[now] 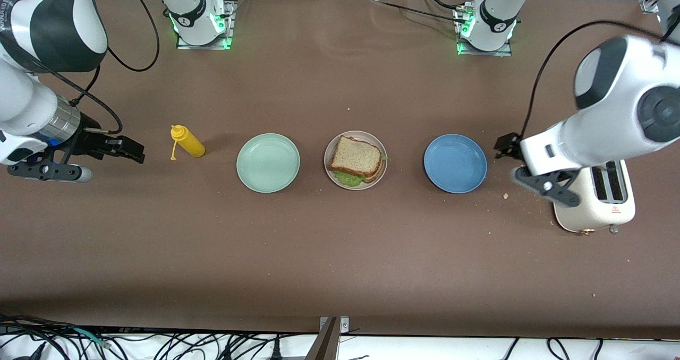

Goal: Make sandwich in beige plate with both arms

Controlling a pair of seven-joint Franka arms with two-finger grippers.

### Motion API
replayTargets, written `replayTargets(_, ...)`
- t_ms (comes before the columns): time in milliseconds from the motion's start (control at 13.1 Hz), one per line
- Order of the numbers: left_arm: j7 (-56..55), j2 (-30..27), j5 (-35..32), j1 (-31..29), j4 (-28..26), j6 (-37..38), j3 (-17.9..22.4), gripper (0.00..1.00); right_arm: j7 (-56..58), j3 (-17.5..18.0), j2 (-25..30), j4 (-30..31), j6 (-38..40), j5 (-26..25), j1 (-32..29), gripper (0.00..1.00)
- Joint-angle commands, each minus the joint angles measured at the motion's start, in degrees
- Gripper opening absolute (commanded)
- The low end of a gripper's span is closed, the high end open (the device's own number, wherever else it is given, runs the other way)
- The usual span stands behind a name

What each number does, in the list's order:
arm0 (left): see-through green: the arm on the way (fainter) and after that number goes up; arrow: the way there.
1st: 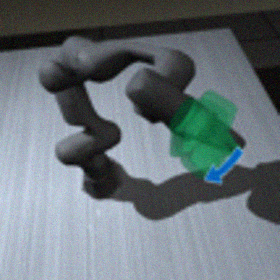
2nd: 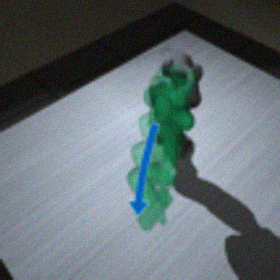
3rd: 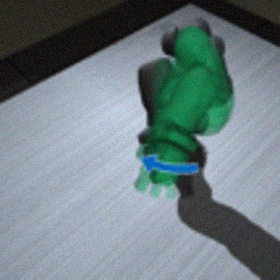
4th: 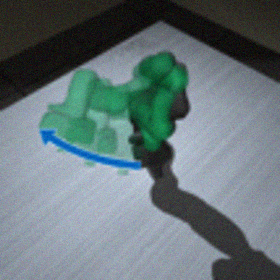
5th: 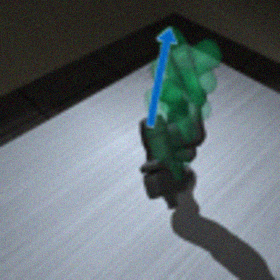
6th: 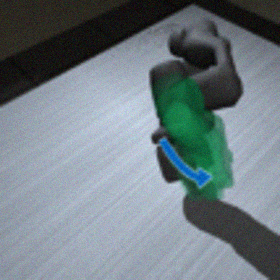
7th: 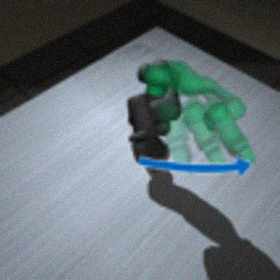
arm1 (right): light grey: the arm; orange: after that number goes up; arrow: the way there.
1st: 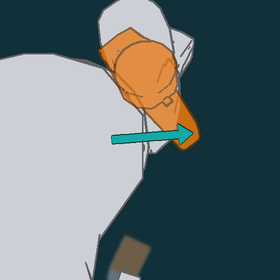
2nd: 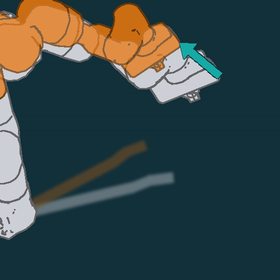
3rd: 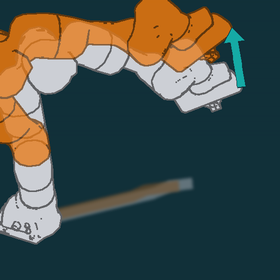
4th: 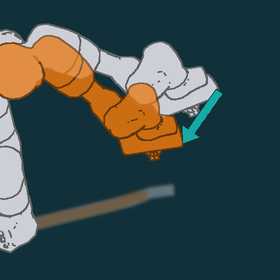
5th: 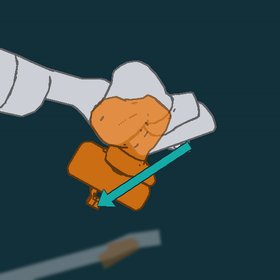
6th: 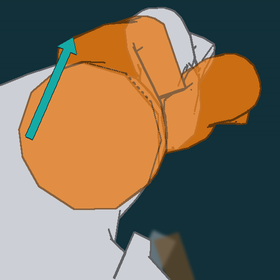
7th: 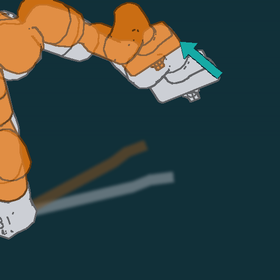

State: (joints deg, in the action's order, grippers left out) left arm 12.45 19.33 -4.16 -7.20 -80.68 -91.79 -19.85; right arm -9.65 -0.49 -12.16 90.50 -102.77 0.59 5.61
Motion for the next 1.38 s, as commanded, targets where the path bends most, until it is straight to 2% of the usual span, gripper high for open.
replayTargets(0,-0.76,-5.17,-1.29,2.36,-2.37,-0.14,5.85,1.00,0.60,-0.30,0.74,0.64,-0.32,-0.32,0.37,0.99)
replayTargets(153,-1.55,-7.53,-0.68,3.94,-3.33,-0.06,10.16,1.00,0.51,-0.30,0.74,0.64,-0.24,-0.32,0.37,0.99)
replayTargets(306,-7.05,-10.96,-0.50,4.38,-7.19,-0.41,10.27,1.00,0.42,-0.30,0.74,0.47,-0.24,-0.24,0.37,0.99)
replayTargets(460,-12.95,-14.65,3.43,4.91,-11.75,-0.76,10.27,1.00,0.51,-0.30,0.74,0.38,0.11,-0.24,0.37,1.00)
replayTargets(613,-13.15,-16.33,4.95,4.74,-14.41,-2.78,10.27,1.00,0.33,-0.30,0.74,0.29,0.11,-0.15,0.37,1.00)
replayTargets(1302,-13.07,-15.81,5.13,4.56,-12.92,-1.11,10.00,1.00,0.25,-0.30,0.74,0.29,0.20,-0.24,0.37,1.00)
